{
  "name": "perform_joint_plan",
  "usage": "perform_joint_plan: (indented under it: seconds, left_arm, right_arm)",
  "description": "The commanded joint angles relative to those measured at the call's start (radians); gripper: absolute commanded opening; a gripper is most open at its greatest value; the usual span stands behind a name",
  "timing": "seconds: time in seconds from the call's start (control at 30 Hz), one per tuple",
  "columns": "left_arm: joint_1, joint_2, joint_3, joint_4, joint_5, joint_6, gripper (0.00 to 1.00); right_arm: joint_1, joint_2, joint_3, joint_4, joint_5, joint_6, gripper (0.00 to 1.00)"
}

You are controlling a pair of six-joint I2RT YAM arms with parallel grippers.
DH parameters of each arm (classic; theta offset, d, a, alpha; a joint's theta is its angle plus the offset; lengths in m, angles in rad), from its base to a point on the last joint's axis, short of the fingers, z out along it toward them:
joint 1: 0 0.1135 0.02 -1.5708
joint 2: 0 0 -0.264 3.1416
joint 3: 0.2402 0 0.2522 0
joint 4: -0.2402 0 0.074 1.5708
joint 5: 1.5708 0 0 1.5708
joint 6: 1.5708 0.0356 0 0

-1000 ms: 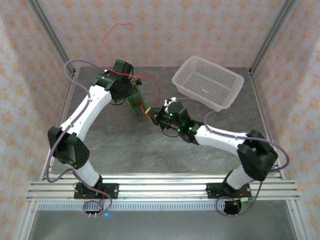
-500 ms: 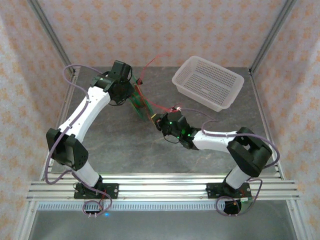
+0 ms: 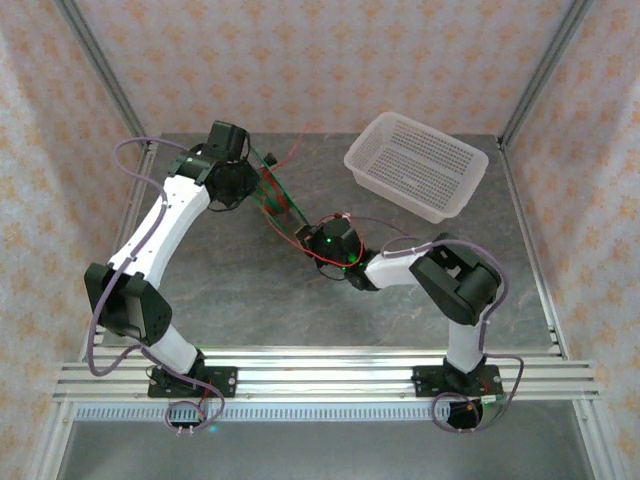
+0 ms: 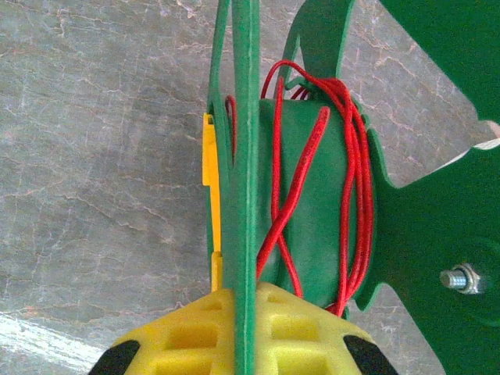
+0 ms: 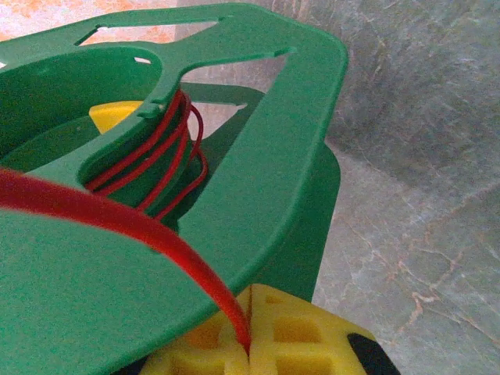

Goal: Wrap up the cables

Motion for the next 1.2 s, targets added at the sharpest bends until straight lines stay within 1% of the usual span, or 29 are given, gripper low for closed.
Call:
perform_joint_plan:
  seconds: [0.0,0.1,0.17,0.2,0.3,0.33,0.47,0.6,0.7,0.73,0.77,0.83,0.93,1.03,1.13,1.17]
  left_arm:
    - [0.034,-0.09,0.07,0.108,0.009,-0.007,0.0]
    - [0.036,-0.093,0.079,0.105,0.058,0.002,0.0]
    - [0.035,-0.098,0.085,0.095,0.053,0.012,0.0]
    - [0.034,-0.101,0.087,0.087,0.037,0.02,0.0]
    - [0.039,-0.091,0.099,0.065,-0.005,0.04,0.0]
    - [0.042,-0.085,0.103,0.065,-0.014,0.043,0.0]
    - [0.064,-0.054,0.136,0.057,-0.047,0.05,0.0]
    - [0.071,-0.017,0.197,0.021,-0.064,0.074,0.0]
    - [0.077,-0.008,0.205,0.015,-0.057,0.083,0.0]
    - [0.079,-0.008,0.204,0.014,-0.055,0.085,0.0]
    - [0.079,-0.01,0.201,0.014,-0.056,0.086,0.0]
    - [0.082,-0.013,0.187,0.016,-0.052,0.091,0.0]
    - [0.083,-0.017,0.163,0.027,-0.029,0.09,0.0]
    - [0.082,-0.032,0.118,0.064,0.0,0.074,0.0]
    - [0.082,-0.045,0.074,0.1,0.035,0.059,0.0]
    - [0.081,-0.049,0.063,0.109,0.043,0.057,0.0]
  right_arm:
    - [-0.022,0.069,-0.01,-0.101,-0.02,-0.034,0.0]
    - [-0.032,0.106,0.028,-0.083,-0.059,-0.044,0.0]
    - [-0.032,0.117,0.053,-0.069,-0.086,-0.054,0.0]
    - [-0.032,0.115,0.064,-0.068,-0.098,-0.06,0.02]
    - [-0.031,0.078,0.067,-0.065,-0.131,-0.09,0.18]
    - [-0.031,0.059,0.067,-0.08,-0.142,-0.107,0.22]
    - [-0.029,-0.032,0.073,-0.228,-0.19,-0.232,0.37]
    - [-0.029,-0.135,0.097,-0.481,-0.215,-0.428,0.55]
    - [-0.032,-0.204,0.138,-0.704,-0.203,-0.592,0.66]
    - [-0.033,-0.227,0.15,-0.763,-0.191,-0.633,0.67]
    - [-0.034,-0.265,0.145,-0.797,-0.159,-0.674,0.71]
    - [-0.036,-0.346,0.115,-0.787,-0.145,-0.726,0.81]
    - [-0.044,-0.44,0.088,-0.761,-0.12,-0.752,0.9]
    - [-0.044,-0.486,0.082,-0.712,-0.093,-0.711,0.94]
    - [-0.044,-0.476,0.093,-0.647,-0.071,-0.622,0.97]
    - [-0.044,-0.466,0.093,-0.592,-0.084,-0.585,0.97]
